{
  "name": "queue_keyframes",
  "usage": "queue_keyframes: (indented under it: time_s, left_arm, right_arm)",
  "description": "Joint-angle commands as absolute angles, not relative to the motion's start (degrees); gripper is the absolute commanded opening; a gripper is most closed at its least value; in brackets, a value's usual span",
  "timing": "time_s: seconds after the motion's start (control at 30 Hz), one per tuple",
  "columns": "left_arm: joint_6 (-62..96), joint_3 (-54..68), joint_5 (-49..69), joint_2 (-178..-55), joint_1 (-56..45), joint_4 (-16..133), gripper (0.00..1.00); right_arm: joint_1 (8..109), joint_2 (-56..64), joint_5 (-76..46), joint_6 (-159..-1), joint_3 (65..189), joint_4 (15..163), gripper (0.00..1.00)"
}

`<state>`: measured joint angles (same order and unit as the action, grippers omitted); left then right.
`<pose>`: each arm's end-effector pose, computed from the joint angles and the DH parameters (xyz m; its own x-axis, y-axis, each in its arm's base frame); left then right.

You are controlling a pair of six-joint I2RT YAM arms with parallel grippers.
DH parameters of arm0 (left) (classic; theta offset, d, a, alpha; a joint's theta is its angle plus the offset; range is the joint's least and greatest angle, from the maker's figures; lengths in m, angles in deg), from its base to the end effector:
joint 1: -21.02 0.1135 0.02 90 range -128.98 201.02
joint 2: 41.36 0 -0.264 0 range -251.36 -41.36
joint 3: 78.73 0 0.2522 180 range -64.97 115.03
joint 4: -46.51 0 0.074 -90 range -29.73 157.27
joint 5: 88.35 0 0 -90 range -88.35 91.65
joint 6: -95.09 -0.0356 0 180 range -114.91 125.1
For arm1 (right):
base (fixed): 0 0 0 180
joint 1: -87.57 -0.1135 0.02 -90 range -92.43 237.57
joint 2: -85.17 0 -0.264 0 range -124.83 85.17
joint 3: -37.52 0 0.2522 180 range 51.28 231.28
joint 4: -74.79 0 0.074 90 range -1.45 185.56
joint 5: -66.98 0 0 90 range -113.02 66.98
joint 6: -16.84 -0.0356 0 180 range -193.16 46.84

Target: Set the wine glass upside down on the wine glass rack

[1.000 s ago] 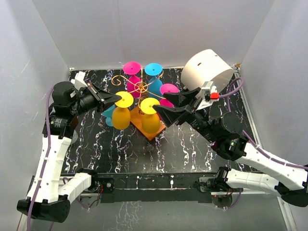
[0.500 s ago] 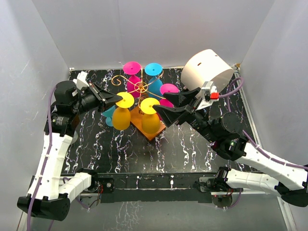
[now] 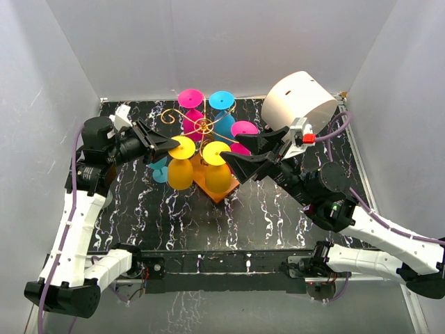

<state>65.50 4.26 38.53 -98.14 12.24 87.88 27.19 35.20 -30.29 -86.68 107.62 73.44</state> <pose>0.1949 -0.0517 0.4189 -0.7316 -0.5908 -0.3401 0.1182 0.3814 -0.9168 0.0972 0.1618 0.4425 -0.0120 0.4481 -0.8939 -0.8242 0.5018 0.2626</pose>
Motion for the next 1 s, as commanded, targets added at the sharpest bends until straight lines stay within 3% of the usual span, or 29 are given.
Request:
queue_keyframes:
  time_s: [0.0, 0.47, 0.97]
  left_arm:
    - [64.0, 6.3, 39.9, -97.6, 12.0, 90.7, 0.26]
    - [61.0, 11.0, 39.4, -97.0, 12.0, 99.1, 0.49]
    - [52.3, 15.3, 37.6, -98.7, 12.0, 108.7, 0.49]
  right_arm:
    - [26.9, 35.7, -30.6, -86.4, 107.4, 70.7, 0.67]
    - [26.9, 36.9, -30.4, -87.2, 106.6, 70.7, 0.67]
    - [26.9, 38.4, -30.8, -87.7, 105.9, 70.8, 0.67]
